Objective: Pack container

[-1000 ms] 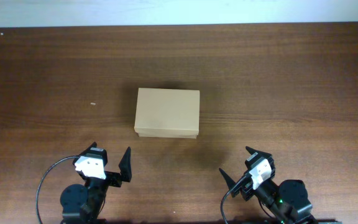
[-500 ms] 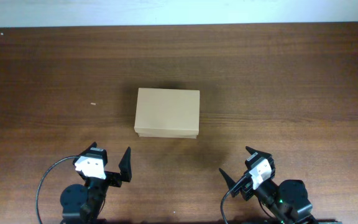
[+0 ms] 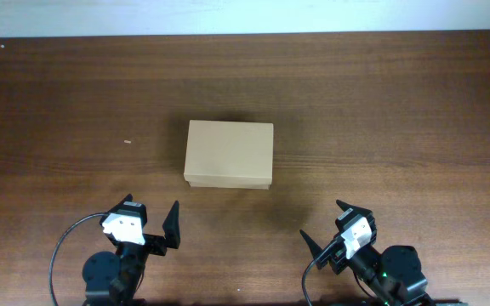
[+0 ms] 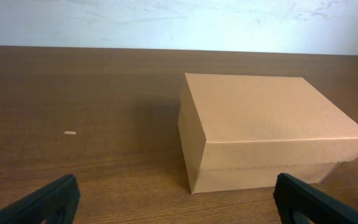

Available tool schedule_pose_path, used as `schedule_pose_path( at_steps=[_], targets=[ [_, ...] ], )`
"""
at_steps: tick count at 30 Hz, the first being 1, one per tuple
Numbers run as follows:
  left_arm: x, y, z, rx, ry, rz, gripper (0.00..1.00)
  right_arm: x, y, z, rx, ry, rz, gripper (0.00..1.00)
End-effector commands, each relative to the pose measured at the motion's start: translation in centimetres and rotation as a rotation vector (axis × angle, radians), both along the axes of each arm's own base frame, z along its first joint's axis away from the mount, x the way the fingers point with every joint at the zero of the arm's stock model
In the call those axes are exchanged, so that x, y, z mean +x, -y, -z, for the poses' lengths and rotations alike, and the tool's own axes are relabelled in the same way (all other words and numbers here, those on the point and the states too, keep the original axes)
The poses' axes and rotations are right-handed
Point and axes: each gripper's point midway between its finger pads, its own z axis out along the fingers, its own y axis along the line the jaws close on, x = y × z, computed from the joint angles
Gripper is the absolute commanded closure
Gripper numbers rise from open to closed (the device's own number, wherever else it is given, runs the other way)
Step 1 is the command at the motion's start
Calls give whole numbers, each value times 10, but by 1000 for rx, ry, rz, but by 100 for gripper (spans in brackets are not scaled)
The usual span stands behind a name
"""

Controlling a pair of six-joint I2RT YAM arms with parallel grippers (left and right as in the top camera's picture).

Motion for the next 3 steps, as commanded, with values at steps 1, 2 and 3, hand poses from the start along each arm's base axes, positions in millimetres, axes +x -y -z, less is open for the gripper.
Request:
schedule_pose_path(
  at_steps=[1,2,3],
  targets=[
    [0,-2,-2,-8,9,-10,1,2,2,1,8,3,18,1],
    [0,-2,-2,-8,9,-10,0,2,2,1,8,3,18,1],
    [0,-2,-2,-8,9,-10,0,2,2,1,8,3,18,1]
  ],
)
